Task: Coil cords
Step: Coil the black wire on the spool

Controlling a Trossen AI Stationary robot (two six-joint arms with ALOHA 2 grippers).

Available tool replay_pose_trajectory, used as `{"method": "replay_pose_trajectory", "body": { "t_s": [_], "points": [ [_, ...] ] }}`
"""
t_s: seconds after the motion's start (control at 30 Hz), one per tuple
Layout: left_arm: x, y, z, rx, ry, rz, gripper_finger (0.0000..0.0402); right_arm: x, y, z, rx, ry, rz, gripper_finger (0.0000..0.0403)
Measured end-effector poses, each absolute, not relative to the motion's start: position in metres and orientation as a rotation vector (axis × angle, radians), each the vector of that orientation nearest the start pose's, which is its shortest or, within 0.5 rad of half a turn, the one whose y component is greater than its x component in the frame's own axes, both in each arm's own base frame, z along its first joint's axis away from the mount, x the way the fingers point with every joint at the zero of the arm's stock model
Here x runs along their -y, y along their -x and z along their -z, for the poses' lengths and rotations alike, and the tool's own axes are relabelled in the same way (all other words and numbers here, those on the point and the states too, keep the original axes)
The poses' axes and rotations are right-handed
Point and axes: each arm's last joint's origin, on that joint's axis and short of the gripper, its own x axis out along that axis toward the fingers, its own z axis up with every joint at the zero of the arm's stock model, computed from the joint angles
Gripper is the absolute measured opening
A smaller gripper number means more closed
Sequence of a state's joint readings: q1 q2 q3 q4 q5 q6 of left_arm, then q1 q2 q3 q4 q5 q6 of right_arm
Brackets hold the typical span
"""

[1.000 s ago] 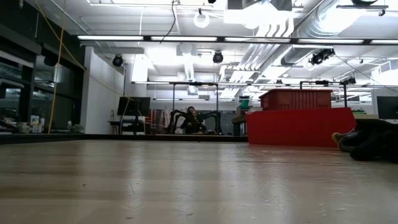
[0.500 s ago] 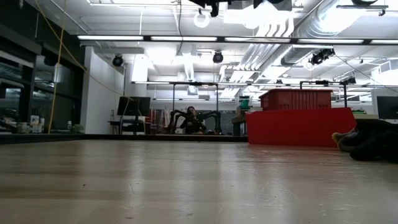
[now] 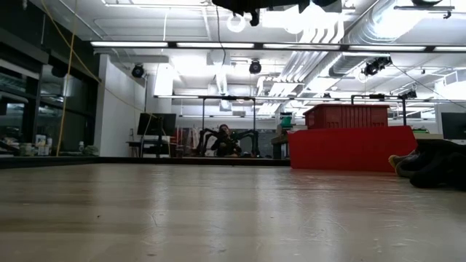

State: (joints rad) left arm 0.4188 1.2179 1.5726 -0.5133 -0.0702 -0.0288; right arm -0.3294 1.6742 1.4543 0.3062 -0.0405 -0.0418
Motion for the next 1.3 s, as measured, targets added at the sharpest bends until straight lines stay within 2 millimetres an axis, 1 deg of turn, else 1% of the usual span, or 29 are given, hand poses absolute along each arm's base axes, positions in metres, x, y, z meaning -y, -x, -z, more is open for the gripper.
{"method": "replay_pose_trajectory", "body": {
  "t_s": [0.1,0.2,0.27,0.33,0.4,0.5,0.6,0.7,0.77,0.83,0.9,1.0,1.07,1.13,1.2,1.3],
  "points": [
    [-0.095,-0.211,-0.482,-0.126,0.001,-0.527,0.0001,0.130,-0.374,-0.377,0.063,0.032,0.305,0.0000],
    [-0.094,-0.209,-0.485,-0.104,-0.006,-0.529,0.0001,0.132,-0.374,-0.375,0.053,0.012,0.325,0.0007],
    [-0.093,-0.211,-0.485,-0.105,-0.007,-0.521,0.0001,0.135,-0.372,-0.375,0.053,-0.005,0.322,0.0025],
    [-0.093,-0.213,-0.483,-0.114,-0.019,-0.512,0.0001,0.136,-0.372,-0.375,0.049,-0.038,0.321,0.0053],
    [-0.093,-0.212,-0.482,-0.128,-0.021,-0.511,0.0001,0.137,-0.372,-0.374,0.049,-0.036,0.321,0.0083],
    [-0.094,-0.203,-0.471,-0.263,0.005,-0.551,0.0001,0.137,-0.371,-0.376,0.053,-0.038,0.308,0.0121],
    [-0.095,-0.203,-0.452,-0.380,0.019,-0.547,0.0001,0.135,-0.371,-0.371,-0.005,-0.055,0.291,0.0140],
    [-0.097,-0.206,-0.423,-0.430,0.056,-0.529,0.0001,0.130,-0.372,-0.362,-0.099,-0.074,0.278,0.0144],
    [-0.100,-0.211,-0.397,-0.419,0.073,-0.501,0.0001,0.127,-0.372,-0.354,-0.180,-0.089,0.274,0.0144],
    [-0.104,-0.217,-0.364,-0.407,0.100,-0.467,0.0000,0.124,-0.370,-0.344,-0.287,-0.103,0.279,0.0144],
    [-0.110,-0.225,-0.327,-0.413,0.166,-0.428,0.0000,0.122,-0.366,-0.331,-0.428,-0.125,0.289,0.0144],
    [-0.121,-0.237,-0.272,-0.467,0.318,-0.413,0.0000,0.122,-0.357,-0.309,-0.599,-0.145,0.298,0.0144],
    [-0.129,-0.244,-0.244,-0.547,0.403,-0.400,0.0000,0.121,-0.352,-0.297,-0.686,-0.155,0.295,0.0144],
    [-0.135,-0.251,-0.223,-0.637,0.471,-0.347,0.0002,0.122,-0.348,-0.288,-0.738,-0.171,0.290,0.0144],
    [-0.138,-0.258,-0.208,-0.695,0.538,-0.286,0.0011,0.121,-0.346,-0.282,-0.752,-0.191,0.285,0.0144],
    [-0.143,-0.268,-0.197,-0.730,0.566,-0.259,0.0034,0.120,-0.344,-0.276,-0.770,-0.239,0.278,0.0144]
  ]
}}
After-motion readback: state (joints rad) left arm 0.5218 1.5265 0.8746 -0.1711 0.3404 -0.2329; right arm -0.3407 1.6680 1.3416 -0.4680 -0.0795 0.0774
